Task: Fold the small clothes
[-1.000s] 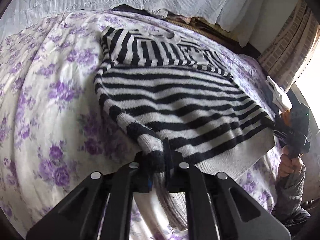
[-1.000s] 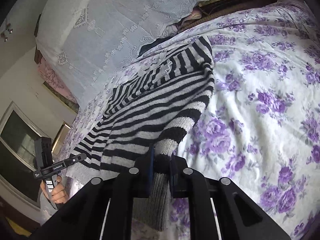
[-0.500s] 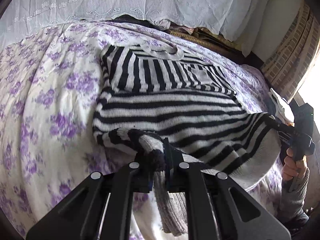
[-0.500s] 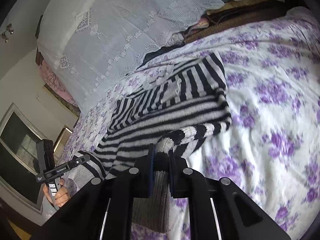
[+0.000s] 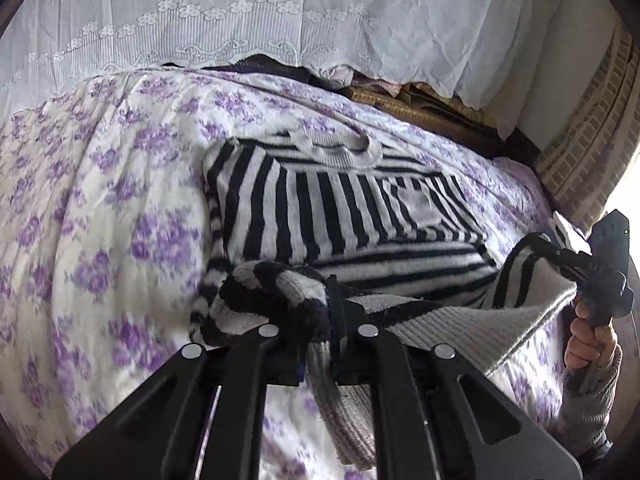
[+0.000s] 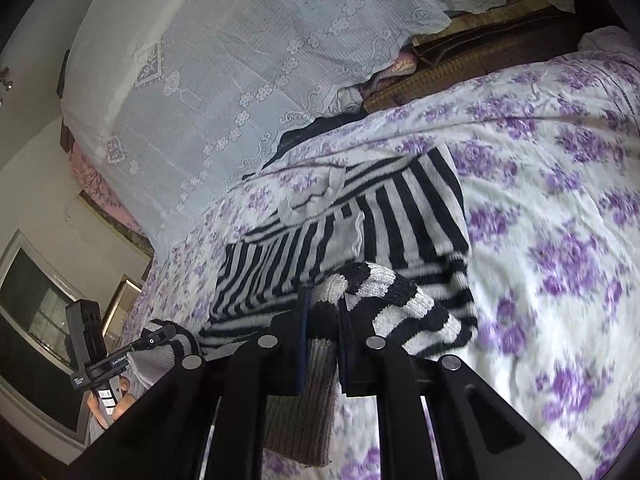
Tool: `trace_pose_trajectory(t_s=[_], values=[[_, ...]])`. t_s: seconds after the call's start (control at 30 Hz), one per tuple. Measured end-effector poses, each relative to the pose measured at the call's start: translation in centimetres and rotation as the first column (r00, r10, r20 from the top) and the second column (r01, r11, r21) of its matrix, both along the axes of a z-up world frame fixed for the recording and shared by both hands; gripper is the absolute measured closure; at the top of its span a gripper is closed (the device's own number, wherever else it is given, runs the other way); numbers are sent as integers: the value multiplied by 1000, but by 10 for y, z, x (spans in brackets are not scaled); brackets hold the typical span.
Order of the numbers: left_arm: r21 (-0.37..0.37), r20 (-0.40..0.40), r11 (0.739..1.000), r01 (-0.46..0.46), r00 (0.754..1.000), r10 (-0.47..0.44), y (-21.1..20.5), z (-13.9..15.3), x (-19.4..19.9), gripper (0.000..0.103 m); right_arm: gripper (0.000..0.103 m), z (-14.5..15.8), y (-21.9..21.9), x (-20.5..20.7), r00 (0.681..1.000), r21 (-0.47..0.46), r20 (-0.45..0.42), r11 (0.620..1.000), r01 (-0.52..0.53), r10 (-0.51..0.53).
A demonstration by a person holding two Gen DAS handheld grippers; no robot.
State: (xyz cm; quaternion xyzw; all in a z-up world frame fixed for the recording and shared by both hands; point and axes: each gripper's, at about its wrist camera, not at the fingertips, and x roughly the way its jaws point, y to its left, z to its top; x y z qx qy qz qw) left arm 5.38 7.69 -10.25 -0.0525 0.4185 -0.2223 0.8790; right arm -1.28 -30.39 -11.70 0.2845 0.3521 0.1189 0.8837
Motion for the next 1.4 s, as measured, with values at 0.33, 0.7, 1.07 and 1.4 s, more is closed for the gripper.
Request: trace_pose_trajectory(t_s=[0.33, 0.7, 1.07, 1.4], values=[[-18, -1, 999, -35, 999, 35, -5, 9, 48, 96, 91, 5, -2, 49, 1000, 22, 1, 1000, 20, -20], [-19, -25, 996, -84, 996, 84, -5, -1, 104, 96, 91, -5, -10, 104, 999, 24, -18, 999, 41, -41], [-20, -39, 992, -122, 992, 121, -10, -16, 147, 96, 91, -21, -20, 156, 997, 58, -36, 996, 71, -69], [7, -76, 980, -200, 977, 200, -12, -58, 183, 94, 90, -65, -36, 184, 989, 95, -104, 988, 119, -109]])
